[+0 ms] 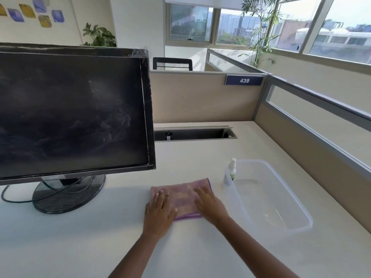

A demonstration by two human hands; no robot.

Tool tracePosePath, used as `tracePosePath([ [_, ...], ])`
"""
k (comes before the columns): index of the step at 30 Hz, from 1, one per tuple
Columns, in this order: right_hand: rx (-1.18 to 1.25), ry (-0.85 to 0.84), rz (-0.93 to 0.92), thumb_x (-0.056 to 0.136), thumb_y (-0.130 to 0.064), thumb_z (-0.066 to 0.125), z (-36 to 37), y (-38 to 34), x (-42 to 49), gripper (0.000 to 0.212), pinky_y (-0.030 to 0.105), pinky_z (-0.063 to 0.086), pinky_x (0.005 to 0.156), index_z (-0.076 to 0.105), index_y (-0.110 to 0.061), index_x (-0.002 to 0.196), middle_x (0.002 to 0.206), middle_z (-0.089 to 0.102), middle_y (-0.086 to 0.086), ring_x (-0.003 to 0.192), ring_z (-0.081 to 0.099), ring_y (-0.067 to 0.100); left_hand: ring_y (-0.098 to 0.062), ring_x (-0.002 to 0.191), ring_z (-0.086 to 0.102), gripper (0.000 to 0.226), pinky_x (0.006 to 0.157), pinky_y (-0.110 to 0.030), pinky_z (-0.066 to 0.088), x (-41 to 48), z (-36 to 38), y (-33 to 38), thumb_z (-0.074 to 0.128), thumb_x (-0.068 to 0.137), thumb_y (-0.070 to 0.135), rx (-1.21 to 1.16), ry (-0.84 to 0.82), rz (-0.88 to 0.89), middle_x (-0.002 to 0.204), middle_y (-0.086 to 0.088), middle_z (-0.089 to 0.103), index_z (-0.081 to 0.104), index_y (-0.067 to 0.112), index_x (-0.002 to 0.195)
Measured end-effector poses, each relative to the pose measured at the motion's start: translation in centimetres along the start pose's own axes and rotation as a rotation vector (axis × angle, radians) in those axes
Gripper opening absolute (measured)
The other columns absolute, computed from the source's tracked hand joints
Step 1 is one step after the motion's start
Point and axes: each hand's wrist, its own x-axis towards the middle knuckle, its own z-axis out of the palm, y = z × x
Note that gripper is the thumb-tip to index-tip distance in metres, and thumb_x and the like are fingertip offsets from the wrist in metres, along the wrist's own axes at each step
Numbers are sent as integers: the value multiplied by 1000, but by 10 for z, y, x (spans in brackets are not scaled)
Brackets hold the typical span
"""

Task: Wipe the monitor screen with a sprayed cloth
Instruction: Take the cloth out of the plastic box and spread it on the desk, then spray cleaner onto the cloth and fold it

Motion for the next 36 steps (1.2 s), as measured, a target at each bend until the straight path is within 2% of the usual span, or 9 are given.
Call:
tracePosePath([
  [6,92,492,52,91,0,48,-74,24,16,30,35,43,95,60,-4,117,126,53,16,118,50,29,-19,145,-2,58,116,-40,9,0,1,2,23,96,44,-30,41,-14,157,-4,-1,6,21,146],
  [10,41,427,270,95,-15,49,-91,57,28,35,44,44,93,50,-8,129,135,42,20,120,44,37,-20,145,-1,54,117,-39,6,-3,-2,6,22,97,40,-64,116,-43,157,-5,3,10,19,146],
  [13,150,352,296,95,-19,50,-87,67,28,28,43,47,87,51,-10,121,123,52,21,105,55,38,-20,145,2,53,116,-38,7,-6,-6,14,24,98,37,-87,173,-68,157,-5,9,14,16,145],
  [18,286,461,273,91,-5,53,-83,66,15,14,28,41,71,59,-4,103,105,68,18,93,63,35,-19,143,15,47,116,-36,14,-11,-17,31,32,97,29,-195,253,-14,152,-5,24,27,13,140],
  [22,322,584,231,87,2,52,-104,66,-1,15,27,36,66,62,-4,98,97,69,17,85,62,33,-20,142,15,42,115,-32,15,-13,-34,50,36,96,21,-387,315,60,151,-9,26,34,11,137],
  [25,400,677,165,86,-1,55,-132,58,-12,13,25,37,64,62,-8,95,91,69,10,78,60,27,-20,140,23,38,113,-31,21,-14,-52,70,38,95,18,-483,352,131,147,-10,35,42,10,132],
  [30,679,728,52,87,-3,55,-170,29,-25,15,4,35,56,63,-15,90,85,64,2,67,54,-3,-13,124,43,33,99,-16,31,-15,-84,101,43,94,15,-724,318,299,134,-4,47,47,13,126],
  [33,837,638,-10,86,2,53,-175,7,-28,19,23,43,73,63,-14,86,92,66,8,77,57,9,-5,118,40,39,90,-5,32,-16,-97,112,48,92,21,-874,202,343,139,0,42,41,20,131],
  [36,941,562,-37,86,6,51,-165,-16,-29,25,37,49,77,62,-16,80,97,67,16,86,59,23,-10,121,39,55,99,-24,39,-19,-102,113,56,88,26,-1009,57,367,139,3,37,30,23,137],
])
